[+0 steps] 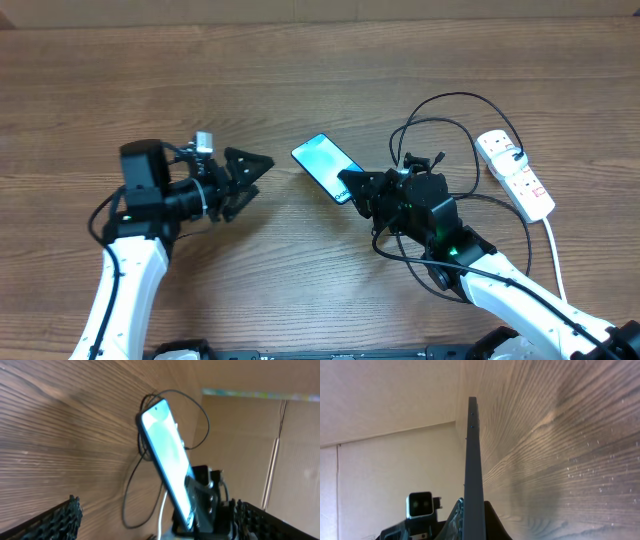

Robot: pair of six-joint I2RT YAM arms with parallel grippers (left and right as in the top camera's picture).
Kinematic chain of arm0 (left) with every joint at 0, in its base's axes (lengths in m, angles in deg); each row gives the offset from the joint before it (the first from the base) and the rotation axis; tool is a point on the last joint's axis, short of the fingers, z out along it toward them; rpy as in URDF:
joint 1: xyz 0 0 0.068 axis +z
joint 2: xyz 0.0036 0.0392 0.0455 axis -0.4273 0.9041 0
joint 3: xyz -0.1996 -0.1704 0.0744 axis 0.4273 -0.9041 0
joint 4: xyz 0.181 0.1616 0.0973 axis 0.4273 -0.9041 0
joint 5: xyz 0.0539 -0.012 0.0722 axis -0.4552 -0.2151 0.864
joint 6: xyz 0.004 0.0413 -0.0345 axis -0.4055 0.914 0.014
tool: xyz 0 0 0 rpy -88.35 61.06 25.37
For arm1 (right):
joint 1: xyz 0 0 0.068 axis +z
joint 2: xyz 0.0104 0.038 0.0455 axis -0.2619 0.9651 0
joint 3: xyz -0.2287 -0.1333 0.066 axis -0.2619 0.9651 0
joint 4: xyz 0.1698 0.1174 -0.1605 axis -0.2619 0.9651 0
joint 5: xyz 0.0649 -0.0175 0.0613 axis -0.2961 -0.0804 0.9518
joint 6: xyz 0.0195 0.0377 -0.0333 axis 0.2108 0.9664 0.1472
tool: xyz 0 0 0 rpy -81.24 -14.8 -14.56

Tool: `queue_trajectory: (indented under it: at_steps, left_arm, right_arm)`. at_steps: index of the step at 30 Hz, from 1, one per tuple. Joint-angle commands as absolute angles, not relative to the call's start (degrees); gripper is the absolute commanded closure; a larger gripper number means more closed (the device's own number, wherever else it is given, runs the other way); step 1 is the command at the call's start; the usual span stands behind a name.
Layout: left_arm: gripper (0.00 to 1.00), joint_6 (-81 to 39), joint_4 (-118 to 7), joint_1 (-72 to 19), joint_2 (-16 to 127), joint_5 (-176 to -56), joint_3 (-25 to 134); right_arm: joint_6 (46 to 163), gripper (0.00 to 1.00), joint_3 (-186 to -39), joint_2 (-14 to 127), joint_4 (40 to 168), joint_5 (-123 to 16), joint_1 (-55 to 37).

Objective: Plug charger to phone and switch on socket
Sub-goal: 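Bring the left gripper to the phone and regrasp it from the right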

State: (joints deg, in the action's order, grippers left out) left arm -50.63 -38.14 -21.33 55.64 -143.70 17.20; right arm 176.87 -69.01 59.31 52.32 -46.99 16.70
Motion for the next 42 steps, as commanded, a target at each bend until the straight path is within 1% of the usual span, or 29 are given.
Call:
queue_trajectory:
  at_steps: [1, 3, 5, 7, 9, 12, 15, 19, 20, 24, 25, 27, 29, 31, 34, 39, 42]
  left_arm:
    - [0.00, -68.20, -34.12, -26.71, 55.64, -136.68, 16.81]
    - [0.04, -73.69, -32.52, -30.03, 55.64, -132.35, 16.81]
    - [0.11, -77.60, -31.34, -33.46, 55.64, -127.87, 16.81]
    - [0.16, -80.40, -30.42, -36.98, 55.64, -123.37, 16.81]
    - [0.20, -82.72, -29.94, -39.62, 55.64, -120.27, 16.81]
    - [0.24, -86.85, -30.03, -41.44, 55.64, -118.93, 16.81]
    - [0.28, -91.48, -30.05, -41.61, 55.64, -120.66, 16.81]
    - [0.36, -95.17, -30.05, -41.61, 55.64, -121.01, 16.81]
    - [0.39, -96.33, -30.05, -41.61, 55.64, -121.03, 16.81]
    - [0.46, -100.64, -30.03, -41.61, 55.64, -121.05, 16.81]
    - [0.50, -101.53, -30.03, -41.61, 55.64, -121.08, 16.81]
    - [0.64, -102.10, -30.01, -41.61, 55.64, -121.29, 16.81]
    - [0.69, -102.10, -30.01, -41.61, 55.64, -121.27, 16.81]
    - [0.76, -102.71, -30.03, -41.61, 55.64, -121.34, 16.81]
    - [0.81, -104.53, -30.01, -41.61, 55.64, -122.04, 16.81]
    - [0.82, -106.34, -29.99, -41.61, 55.64, -122.43, 16.81]
    - [0.91, -106.34, -30.01, -41.61, 55.64, -122.52, 16.81]
  right_arm:
    - [179.58, 0.96, -69.49, 58.78, 50.97, -45.78, 16.63]
    - [182.45, 0.96, -69.49, 58.78, 51.05, -45.26, 16.87]
    - [186.49, 0.96, -69.49, 58.78, 50.99, -44.41, 17.55]
    - [190.05, 0.96, -69.49, 58.78, 50.77, -43.82, 18.53]
    - [192.13, 0.96, -69.49, 58.78, 50.62, -43.18, 19.50]
    - [192.92, 0.96, -69.49, 58.78, 50.33, -41.72, 19.91]
    - [192.92, 0.96, -69.49, 58.78, 50.35, -41.70, 19.91]
    - [192.98, 0.96, -69.49, 58.78, 48.96, -39.88, 19.91]
    - [193.40, 0.96, -69.49, 58.78, 48.74, -38.88, 19.91]
    - [196.00, 0.96, -69.49, 58.78, 48.89, -37.06, 19.91]
    - [197.03, 0.96, -69.49, 58.78, 48.89, -36.54, 19.91]
    - [198.88, 0.96, -69.49, 58.78, 48.89, -34.75, 19.91]
    - [199.36, 0.96, -69.49, 58.78, 48.89, -33.59, 19.91]
    - [199.41, 0.96, -69.49, 58.78, 48.89, -33.59, 19.91]
    - [202.51, 0.96, -69.49, 58.78, 48.89, -33.46, 19.91]
    - [204.68, 0.96, -69.49, 58.78, 48.89, -33.33, 19.91]
    - [204.70, 0.96, -69.49, 58.78, 48.85, -33.13, 19.91]
